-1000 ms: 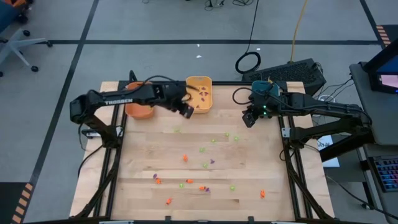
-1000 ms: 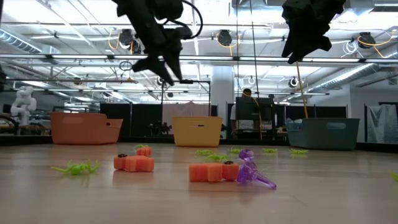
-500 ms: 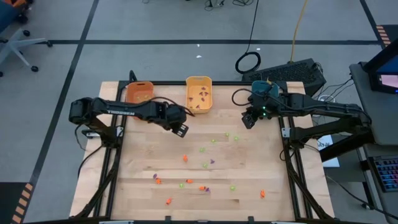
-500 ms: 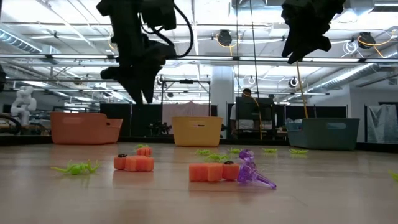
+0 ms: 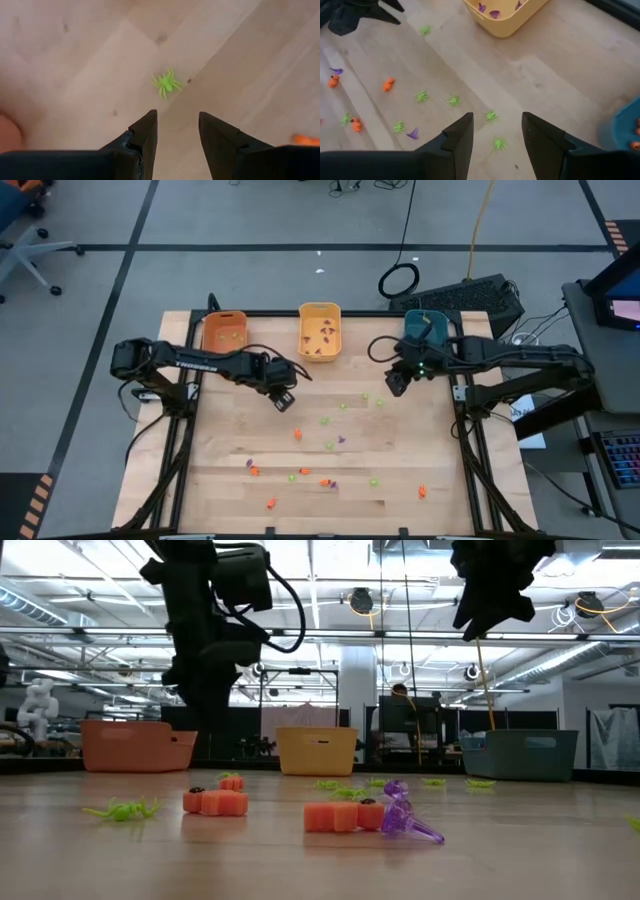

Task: Sort Halloween decoration
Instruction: Put the green spider toy into the orange bin

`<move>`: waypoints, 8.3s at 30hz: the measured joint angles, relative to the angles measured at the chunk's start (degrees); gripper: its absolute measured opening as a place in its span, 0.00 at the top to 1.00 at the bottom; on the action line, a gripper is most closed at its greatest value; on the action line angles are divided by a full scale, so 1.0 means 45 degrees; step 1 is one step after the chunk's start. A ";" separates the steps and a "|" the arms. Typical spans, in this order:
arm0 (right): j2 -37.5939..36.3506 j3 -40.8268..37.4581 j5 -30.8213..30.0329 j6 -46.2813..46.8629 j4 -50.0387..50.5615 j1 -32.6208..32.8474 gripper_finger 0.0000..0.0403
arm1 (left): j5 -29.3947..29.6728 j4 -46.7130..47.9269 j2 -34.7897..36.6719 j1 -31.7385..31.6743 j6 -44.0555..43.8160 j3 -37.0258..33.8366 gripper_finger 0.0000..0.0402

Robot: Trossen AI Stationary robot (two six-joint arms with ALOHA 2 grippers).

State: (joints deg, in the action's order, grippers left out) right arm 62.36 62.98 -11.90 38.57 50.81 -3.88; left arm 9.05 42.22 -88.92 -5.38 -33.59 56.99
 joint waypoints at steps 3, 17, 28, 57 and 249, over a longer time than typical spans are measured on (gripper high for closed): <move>0.0173 0.0000 0.0000 0.0140 -0.0069 0.0219 0.61 | 0.0701 -0.0663 0.0005 0.0243 0.1101 -0.0207 0.65; 0.0418 0.0000 0.0005 -0.0739 0.0700 0.1082 0.61 | 0.0440 -0.3702 0.0005 0.1734 0.2349 -0.1776 0.42; 0.0415 0.0000 -0.0004 -0.1672 0.1165 0.1082 0.61 | 0.0252 -0.4508 0.0298 0.1453 0.2990 -0.2527 0.40; 0.0415 0.0000 -0.0060 -0.2637 0.1156 0.1078 0.61 | -0.1366 -0.4301 -0.0331 -0.1308 0.5931 -0.2802 0.57; 0.0658 0.0005 -0.0365 -0.0409 -0.0667 0.1471 0.61 | 0.3682 0.1971 0.8283 -0.4488 0.1550 -0.1700 1.00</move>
State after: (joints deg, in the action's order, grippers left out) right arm 65.32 63.00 -13.54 36.73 47.80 2.74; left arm 25.62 51.09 -51.65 -25.57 -26.62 49.34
